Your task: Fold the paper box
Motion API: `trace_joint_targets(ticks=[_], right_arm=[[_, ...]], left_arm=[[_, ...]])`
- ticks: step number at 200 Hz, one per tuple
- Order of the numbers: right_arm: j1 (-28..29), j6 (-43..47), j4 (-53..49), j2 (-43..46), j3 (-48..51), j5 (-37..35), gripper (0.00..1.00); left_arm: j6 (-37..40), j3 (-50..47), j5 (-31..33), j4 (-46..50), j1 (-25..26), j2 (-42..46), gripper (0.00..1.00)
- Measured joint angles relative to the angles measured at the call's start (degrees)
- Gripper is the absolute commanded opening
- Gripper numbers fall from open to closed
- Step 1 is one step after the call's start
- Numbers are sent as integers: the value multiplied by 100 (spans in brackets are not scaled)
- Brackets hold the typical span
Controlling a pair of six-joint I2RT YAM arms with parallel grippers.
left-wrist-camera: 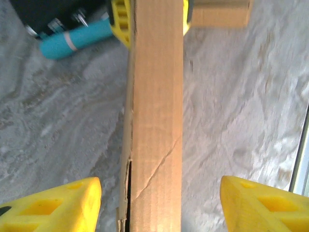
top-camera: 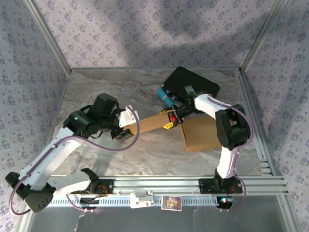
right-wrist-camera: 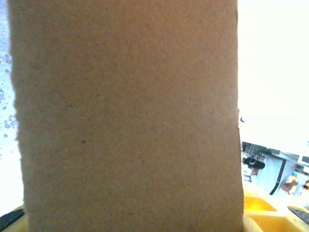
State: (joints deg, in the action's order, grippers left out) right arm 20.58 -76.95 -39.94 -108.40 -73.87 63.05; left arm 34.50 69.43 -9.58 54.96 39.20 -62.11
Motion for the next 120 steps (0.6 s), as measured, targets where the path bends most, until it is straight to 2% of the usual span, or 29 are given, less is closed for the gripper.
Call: trace_joint_targets(ticks=[47,120], right_arm=[[-9,131,-356,-4,-4,63,45],[-9,129,-356,-66,11,129,43]], left_arm=[[476,-452,474,-157,61,-372,67],[686,-715,496,-540,337,-656,66]])
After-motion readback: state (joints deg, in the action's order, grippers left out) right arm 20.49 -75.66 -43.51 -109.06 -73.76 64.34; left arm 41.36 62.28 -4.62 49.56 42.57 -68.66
